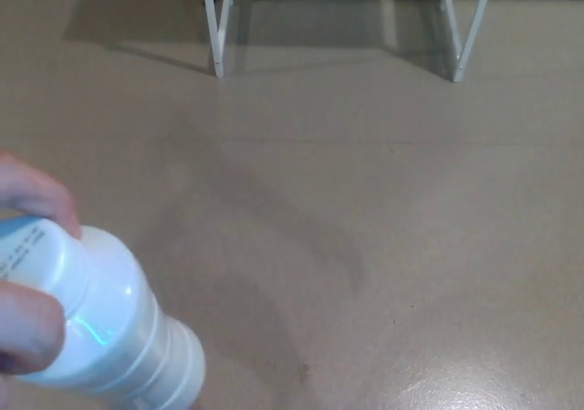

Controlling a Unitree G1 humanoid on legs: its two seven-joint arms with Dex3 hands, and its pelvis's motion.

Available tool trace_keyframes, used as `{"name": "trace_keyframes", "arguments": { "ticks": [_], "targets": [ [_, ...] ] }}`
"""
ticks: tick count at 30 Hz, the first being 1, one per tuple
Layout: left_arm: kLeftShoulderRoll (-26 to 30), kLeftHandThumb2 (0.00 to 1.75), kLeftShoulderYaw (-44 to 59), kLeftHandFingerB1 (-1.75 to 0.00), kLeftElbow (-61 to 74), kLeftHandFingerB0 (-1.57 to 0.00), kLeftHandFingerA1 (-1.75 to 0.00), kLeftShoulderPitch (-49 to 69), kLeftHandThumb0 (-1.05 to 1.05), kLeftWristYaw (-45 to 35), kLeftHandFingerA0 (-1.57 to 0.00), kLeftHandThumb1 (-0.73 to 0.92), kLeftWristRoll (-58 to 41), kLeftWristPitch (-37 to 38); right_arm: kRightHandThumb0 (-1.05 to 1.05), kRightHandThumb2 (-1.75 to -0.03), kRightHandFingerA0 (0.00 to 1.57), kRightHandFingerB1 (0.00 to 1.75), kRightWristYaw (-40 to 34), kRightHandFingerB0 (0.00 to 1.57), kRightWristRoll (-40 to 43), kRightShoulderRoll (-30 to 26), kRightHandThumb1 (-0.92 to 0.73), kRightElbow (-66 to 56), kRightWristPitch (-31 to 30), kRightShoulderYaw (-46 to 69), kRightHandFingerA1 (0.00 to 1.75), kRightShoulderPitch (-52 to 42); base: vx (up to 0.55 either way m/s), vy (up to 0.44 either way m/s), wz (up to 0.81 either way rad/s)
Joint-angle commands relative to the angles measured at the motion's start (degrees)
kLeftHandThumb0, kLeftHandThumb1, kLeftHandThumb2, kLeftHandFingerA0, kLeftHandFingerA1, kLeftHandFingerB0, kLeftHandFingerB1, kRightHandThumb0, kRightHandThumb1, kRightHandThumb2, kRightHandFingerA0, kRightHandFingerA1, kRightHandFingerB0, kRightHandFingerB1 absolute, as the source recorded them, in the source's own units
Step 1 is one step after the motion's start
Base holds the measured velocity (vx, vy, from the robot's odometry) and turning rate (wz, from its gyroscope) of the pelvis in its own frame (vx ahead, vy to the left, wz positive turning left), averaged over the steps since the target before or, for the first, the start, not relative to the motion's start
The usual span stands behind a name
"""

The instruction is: The robot picks up a bottle from a person using its left hand and walk towards the table in frontand put the bottle on the table.

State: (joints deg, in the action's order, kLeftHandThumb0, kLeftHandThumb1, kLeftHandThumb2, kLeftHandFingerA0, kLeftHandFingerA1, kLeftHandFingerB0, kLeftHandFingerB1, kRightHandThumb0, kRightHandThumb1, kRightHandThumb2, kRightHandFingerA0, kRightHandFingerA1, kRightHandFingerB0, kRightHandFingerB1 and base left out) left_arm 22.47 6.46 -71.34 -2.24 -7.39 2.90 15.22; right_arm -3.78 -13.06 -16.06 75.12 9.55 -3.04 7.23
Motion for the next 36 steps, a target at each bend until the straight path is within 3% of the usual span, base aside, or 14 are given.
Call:
{"name": "trace_keyframes", "arguments": {
  "ticks": [1, 2, 3, 5, 8, 12, 13, 16, 18, 29, 36],
  "targets": [
    [1.6, 0.68, 3.5, -0.16, 12.8, -0.03, -0.19, 5.7, -0.52, -16.3, -0.03, 0.50, -7.8, 11.2, -0.27, -0.62, 0.61, 0.40, -0.1, 0.48, -0.1, -0.6, -0.76, 0.3, 0.5, 0.0, 0.47, -0.8, 0.00, 0.000, 0.00],
    [1.9, 0.78, 3.7, -0.20, 16.9, 0.00, -0.20, 7.7, -0.56, -17.9, 0.00, 0.41, -9.0, 11.8, -0.27, -0.62, 0.62, 0.40, -0.1, 0.49, -0.1, -0.7, -0.76, 0.3, 0.4, 0.0, 0.47, -0.7, 0.00, 0.000, 0.00],
    [2.0, 0.78, 3.9, -0.20, 19.2, 0.00, -0.20, 8.9, -0.56, -18.7, 0.00, 0.41, -9.5, 11.8, -0.27, -0.62, 0.62, 0.40, -0.1, 0.49, -0.1, -0.7, -0.76, 0.3, 0.4, 0.0, 0.47, -0.7, 0.00, 0.000, 0.00],
    [2.8, 0.75, 5.5, -0.14, 39.3, 0.00, -0.16, 19.5, -0.58, -25.1, 0.00, 0.39, -17.7, 11.6, -0.28, -0.63, 0.63, 0.41, -0.2, 0.49, -0.3, -1.0, -0.76, 0.4, 0.3, -0.1, 0.48, -0.5, 0.00, 0.000, 0.00],
    [4.8, 0.78, 6.5, -0.10, 56.9, 0.00, -0.14, 29.6, -0.65, -29.7, 0.00, 0.41, -24.3, 11.3, -0.27, -0.63, 0.65, 0.41, -0.6, 0.50, -1.3, -1.1, -0.76, 0.7, 0.0, -1.0, 0.49, -0.4, 0.00, 0.000, 0.00],
    [4.5, 0.78, 7.0, -0.10, 59.1, 0.00, -0.14, 30.6, -0.65, -29.8, 0.00, 0.41, -24.3, 9.6, -0.27, -0.63, 0.65, 0.41, -0.6, 0.50, -1.2, -1.1, -0.76, 0.7, 0.0, -1.1, 0.49, -0.4, 0.00, 0.000, 0.00],
    [6.5, 0.73, 7.7, -0.01, 77.8, 0.00, -0.12, 41.7, -0.65, -33.0, 0.00, 0.41, -32.4, 9.2, -0.25, -0.62, 0.62, 0.40, -0.8, 0.48, -1.5, -0.6, -0.77, 0.7, 0.1, -1.5, 0.47, -1.4, 0.00, 0.000, 0.00],
    [6.5, 0.73, 8.2, -0.01, 80.8, 0.00, -0.12, 43.4, -0.65, -33.4, 0.00, 0.41, -33.3, 8.3, -0.25, -0.62, 0.62, 0.40, -0.8, 0.48, -1.5, -0.5, -0.77, 0.7, 0.1, -1.7, 0.47, -1.5, 0.00, 0.000, 0.00],
    [8.9, 0.76, 9.1, 0.00, 93.3, 0.00, -0.08, 49.5, -0.73, -34.0, 0.00, 0.42, -36.6, 7.7, -0.29, -0.63, 0.65, 0.40, -1.0, 0.49, -1.6, -0.5, -0.78, 0.7, 0.1, -1.9, 0.50, -2.1, 0.00, 0.000, 0.00],
    [11.5, 0.79, 14.5, 0.00, 104.2, 0.00, -0.08, 54.9, -0.74, -40.3, 0.00, 0.42, -43.5, 6.8, -0.28, -0.63, 0.62, 0.40, -1.0, 0.48, -1.7, -0.9, -0.77, 0.7, 0.1, -2.4, 0.47, -1.5, 0.00, 0.000, 0.00],
    [10.0, 0.76, 15.2, 0.00, 107.3, 0.00, -0.13, 56.3, -0.72, -42.6, 0.00, 0.41, -48.8, 5.6, -0.28, -0.63, 0.64, 0.40, -1.1, 0.48, -1.4, -1.1, -0.77, 0.7, 0.0, -2.4, 0.49, -1.7, 0.00, 0.000, 0.00]
  ]
}}
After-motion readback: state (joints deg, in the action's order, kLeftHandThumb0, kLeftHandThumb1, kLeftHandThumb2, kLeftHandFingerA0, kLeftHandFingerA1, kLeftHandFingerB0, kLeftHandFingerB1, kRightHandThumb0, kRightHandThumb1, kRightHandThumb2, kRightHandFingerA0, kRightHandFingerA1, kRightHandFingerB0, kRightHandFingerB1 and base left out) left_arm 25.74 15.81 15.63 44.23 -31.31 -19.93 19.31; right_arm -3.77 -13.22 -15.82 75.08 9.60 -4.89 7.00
